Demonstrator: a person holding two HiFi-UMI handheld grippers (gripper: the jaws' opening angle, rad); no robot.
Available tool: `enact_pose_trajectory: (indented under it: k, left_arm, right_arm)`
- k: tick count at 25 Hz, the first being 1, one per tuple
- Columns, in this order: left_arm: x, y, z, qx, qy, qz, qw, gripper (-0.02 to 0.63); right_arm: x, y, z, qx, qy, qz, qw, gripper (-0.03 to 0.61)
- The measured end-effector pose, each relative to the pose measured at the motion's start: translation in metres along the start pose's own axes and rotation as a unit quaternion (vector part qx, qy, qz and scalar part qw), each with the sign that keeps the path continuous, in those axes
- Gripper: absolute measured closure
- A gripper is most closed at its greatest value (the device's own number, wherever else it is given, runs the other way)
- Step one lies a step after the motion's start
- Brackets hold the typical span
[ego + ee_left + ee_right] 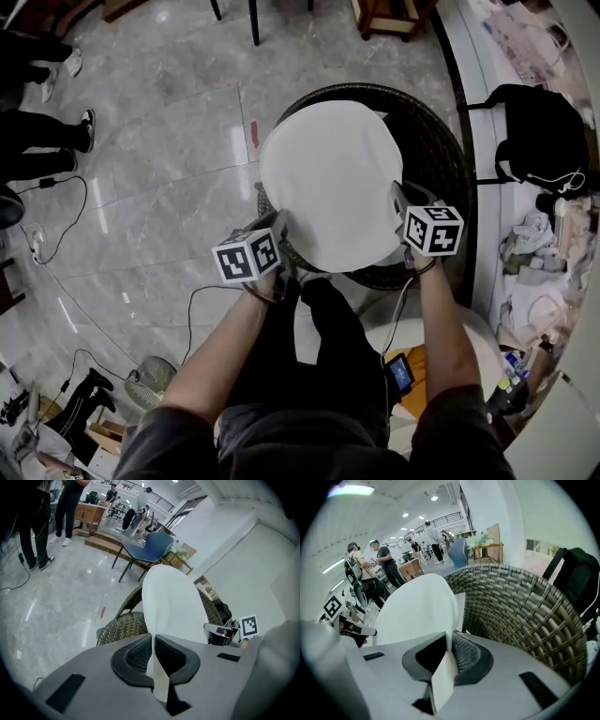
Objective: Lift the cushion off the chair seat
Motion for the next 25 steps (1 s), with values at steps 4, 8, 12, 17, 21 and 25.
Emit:
enact_pose_trajectory:
  k: [4, 8, 12, 17, 21, 25]
  left_arm:
    - [-0.036, 0.023, -0.037, 0.024, 0.026, 0.016, 0.9993, 0.586]
    - [-0.07, 0.048, -0.076, 0.052, 0.053, 0.032, 0.9967, 0.586]
    - [-0.109, 0.073, -0.112, 0.077, 0.083, 0.048, 0.9923, 0.587]
    - [-0.165, 0.107, -0.158, 0.116, 0.126, 0.073, 0.9825, 0.586]
    - [-0.208, 0.135, -0.198, 0.148, 0.164, 0.094, 0.9708, 0.588]
    - [-0.248, 0.162, -0.218, 0.168, 0.197, 0.114, 0.959, 0.588]
  right_arm:
    - [-0.041, -0.016, -0.041, -0.005, 0.038, 0.014, 0.999, 0.534]
    - [-0.081, -0.031, -0.08, -0.009, 0.078, 0.028, 0.997, 0.534]
    - [-0.122, -0.047, -0.118, -0.014, 0.114, 0.044, 0.992, 0.534]
    - [-0.178, -0.071, -0.167, -0.026, 0.17, 0.063, 0.983, 0.534]
    - [-0.223, -0.091, -0.206, -0.036, 0.217, 0.082, 0.972, 0.534]
    - [-0.266, -0.108, -0.231, -0.044, 0.254, 0.1, 0.961, 0.534]
Point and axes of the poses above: the fingertips, and each gripper's own axes: x forward along the fingers, y to its right, z out of its underside, the point moved 3 cm from there along -x, backward along the fingers, and after that the axes turned 10 degrees about -z, right-handed, at the moved point
